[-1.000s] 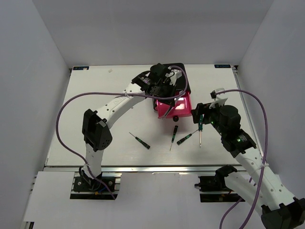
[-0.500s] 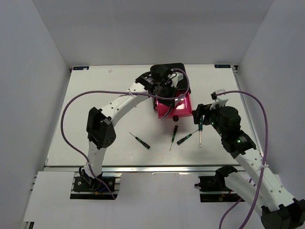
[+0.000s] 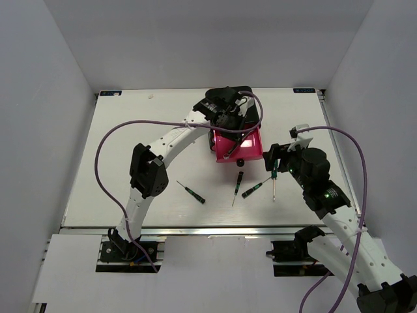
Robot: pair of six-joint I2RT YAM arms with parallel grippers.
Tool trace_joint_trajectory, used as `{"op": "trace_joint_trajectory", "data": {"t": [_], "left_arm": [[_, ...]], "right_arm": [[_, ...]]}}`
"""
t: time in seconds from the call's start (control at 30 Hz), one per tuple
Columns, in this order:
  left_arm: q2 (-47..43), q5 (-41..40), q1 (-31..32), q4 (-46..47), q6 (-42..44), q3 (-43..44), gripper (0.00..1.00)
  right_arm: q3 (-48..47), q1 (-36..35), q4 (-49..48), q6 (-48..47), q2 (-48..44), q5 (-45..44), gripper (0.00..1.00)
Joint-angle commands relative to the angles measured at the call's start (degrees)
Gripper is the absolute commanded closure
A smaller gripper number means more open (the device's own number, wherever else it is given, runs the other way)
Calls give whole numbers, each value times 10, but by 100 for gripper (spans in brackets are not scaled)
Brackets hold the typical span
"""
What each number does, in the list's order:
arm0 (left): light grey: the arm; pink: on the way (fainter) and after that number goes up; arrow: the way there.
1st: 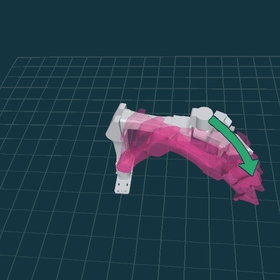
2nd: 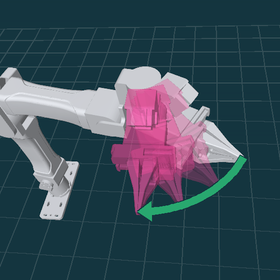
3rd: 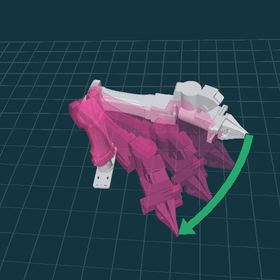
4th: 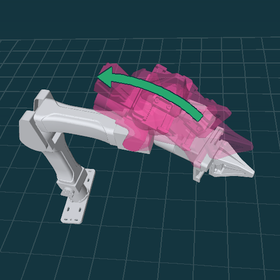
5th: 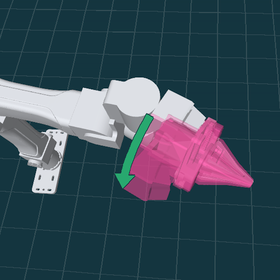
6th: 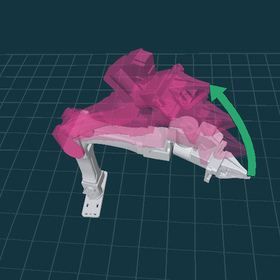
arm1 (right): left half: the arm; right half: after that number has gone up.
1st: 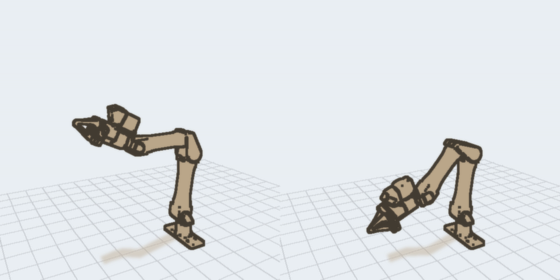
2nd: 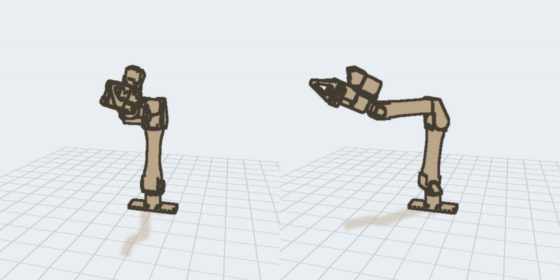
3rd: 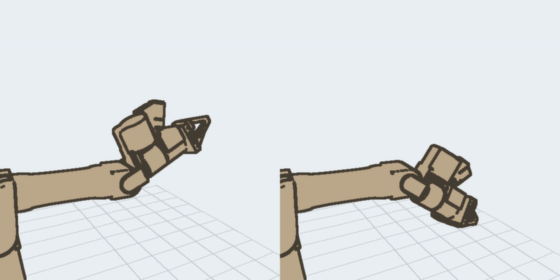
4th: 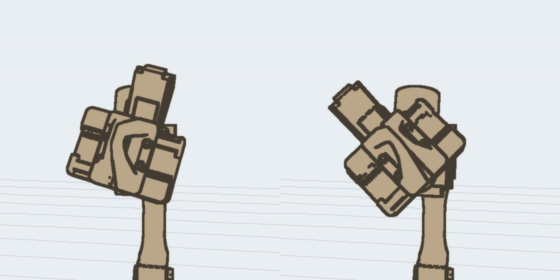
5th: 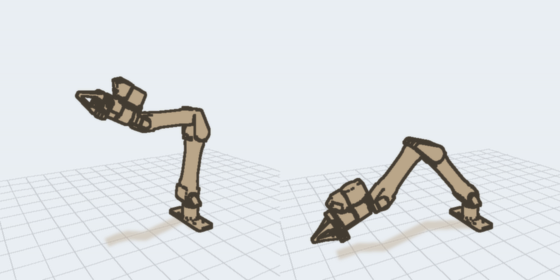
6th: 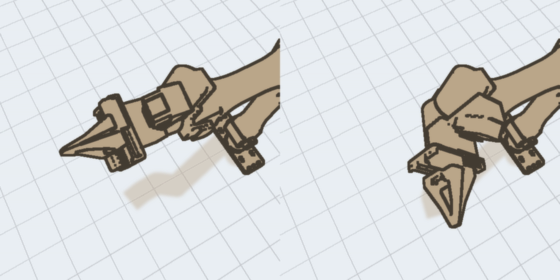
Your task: Sort the tools into containers
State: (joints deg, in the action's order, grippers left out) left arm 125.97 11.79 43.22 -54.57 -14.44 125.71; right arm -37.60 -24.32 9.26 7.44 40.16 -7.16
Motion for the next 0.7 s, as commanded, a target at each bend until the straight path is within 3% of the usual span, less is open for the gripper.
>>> {"op": "trace_joint_trajectory", "data": {"t": [0.0, 0.33, 0.4, 0.43, 0.5, 0.6, 0.67], "left_arm": [[-4, -19, -6, 7, 3, 44, 100], [4, -35, -27, 13, 16, 48, 100], [3, -37, -28, 13, 15, 45, 88], [2, -35, -28, 15, 14, 41, 73], [-5, -23, -27, 17, 13, 42, 57], [-17, -5, -27, 18, 10, 45, 52], [-34, 5, -27, 18, 7, 44, 52]], "right_arm": [[3, 3, -26, 6, -10, -6, 16], [9, 3, -29, 6, -12, -1, 16], [9, 4, -29, 4, -12, -1, 16], [9, 3, -29, 3, -11, 0, 16], [9, 4, -28, -4, -11, 6, 16], [10, 3, -22, -44, -14, 57, 14], [15, 3, -23, -105, -24, 143, 15]]}}
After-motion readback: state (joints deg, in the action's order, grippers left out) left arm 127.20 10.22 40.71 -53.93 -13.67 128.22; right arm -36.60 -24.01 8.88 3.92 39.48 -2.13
